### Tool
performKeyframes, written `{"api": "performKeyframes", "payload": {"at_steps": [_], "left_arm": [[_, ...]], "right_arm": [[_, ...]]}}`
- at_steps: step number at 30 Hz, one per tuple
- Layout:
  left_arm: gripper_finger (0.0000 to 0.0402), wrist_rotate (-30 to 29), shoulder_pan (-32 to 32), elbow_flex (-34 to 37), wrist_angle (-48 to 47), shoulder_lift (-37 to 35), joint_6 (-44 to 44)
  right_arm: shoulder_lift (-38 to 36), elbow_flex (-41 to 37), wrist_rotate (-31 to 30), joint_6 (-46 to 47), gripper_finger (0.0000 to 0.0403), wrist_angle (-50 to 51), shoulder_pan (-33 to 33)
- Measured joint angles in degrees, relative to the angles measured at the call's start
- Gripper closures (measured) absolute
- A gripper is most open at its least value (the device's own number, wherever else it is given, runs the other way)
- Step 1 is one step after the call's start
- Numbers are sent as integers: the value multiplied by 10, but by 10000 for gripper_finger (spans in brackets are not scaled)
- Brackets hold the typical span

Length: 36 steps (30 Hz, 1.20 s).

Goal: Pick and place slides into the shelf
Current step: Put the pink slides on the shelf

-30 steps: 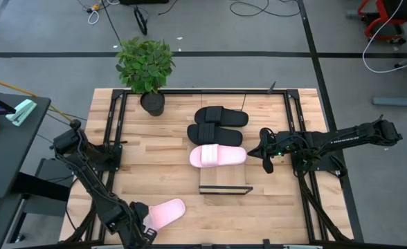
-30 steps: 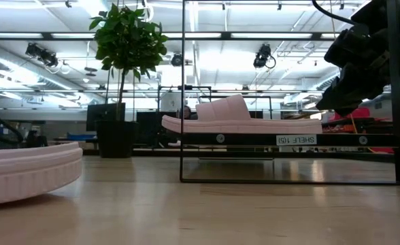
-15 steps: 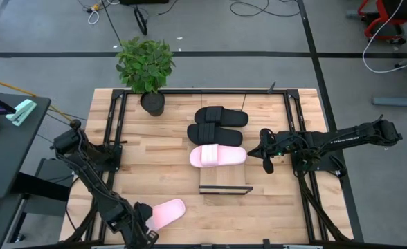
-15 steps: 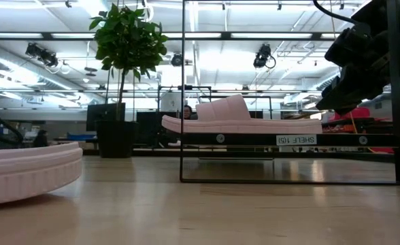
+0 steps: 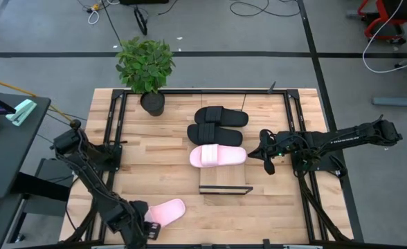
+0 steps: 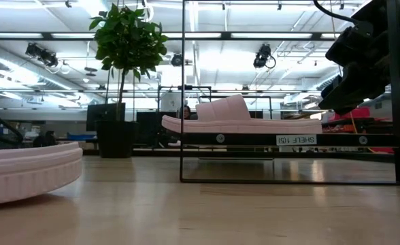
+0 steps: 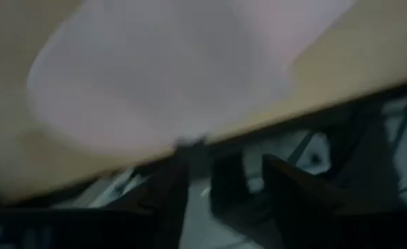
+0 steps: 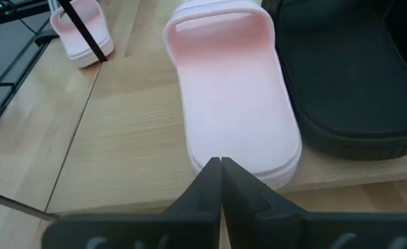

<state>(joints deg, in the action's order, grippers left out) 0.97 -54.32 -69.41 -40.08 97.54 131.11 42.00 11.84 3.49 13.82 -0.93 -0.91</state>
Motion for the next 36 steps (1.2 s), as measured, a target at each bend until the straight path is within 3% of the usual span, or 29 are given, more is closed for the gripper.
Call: {"api": "performKeyframes", "payload": {"at_steps": [5, 9, 36], "left_arm": [[155, -20, 11, 12, 7, 7, 0], [136, -8, -2, 12, 22, 16, 10], [167, -34, -51, 11, -37, 56, 22]], "right_arm": [[0, 0, 0, 0, 389, 0, 0], [0, 0, 0, 0, 389, 0, 0], [0, 0, 24, 16, 389, -5, 0]]}}
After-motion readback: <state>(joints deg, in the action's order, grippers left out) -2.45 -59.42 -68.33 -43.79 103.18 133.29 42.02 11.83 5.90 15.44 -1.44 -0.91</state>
